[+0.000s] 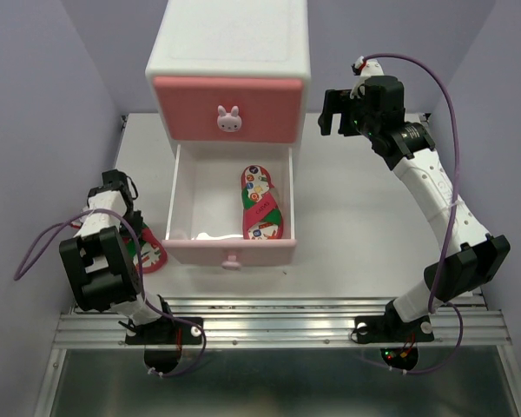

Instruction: Place and organize the shoes in the shoe cabinet

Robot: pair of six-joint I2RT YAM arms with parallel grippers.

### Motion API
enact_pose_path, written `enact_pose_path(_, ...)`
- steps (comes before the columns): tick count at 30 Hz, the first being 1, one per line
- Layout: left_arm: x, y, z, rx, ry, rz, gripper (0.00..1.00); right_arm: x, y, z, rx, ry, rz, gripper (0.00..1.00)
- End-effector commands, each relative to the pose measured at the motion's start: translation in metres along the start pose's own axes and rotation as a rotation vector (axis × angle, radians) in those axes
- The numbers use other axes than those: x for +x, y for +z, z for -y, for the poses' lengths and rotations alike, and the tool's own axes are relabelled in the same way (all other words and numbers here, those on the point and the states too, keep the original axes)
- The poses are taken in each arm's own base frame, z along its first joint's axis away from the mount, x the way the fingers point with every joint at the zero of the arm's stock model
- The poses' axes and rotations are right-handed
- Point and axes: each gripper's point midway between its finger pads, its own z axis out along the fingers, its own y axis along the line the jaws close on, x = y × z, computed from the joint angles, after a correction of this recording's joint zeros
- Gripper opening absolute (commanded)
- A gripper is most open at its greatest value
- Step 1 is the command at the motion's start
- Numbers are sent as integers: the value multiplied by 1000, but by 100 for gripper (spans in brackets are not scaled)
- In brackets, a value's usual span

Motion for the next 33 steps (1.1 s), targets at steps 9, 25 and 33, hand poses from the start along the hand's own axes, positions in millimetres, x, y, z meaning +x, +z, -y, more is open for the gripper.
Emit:
enact_pose_path(9,-66,-89,35,213,-24,198,0,-27,-19,-4,-11,-11,73,100)
enact_pose_path(25,-61,-299,49,834,-77,85,0,-20,-21,0,2,-24,63,100)
enact_pose_path(33,1,-332,51,933,13,-74,0,-14,-19,-3,-14,-15,56,100)
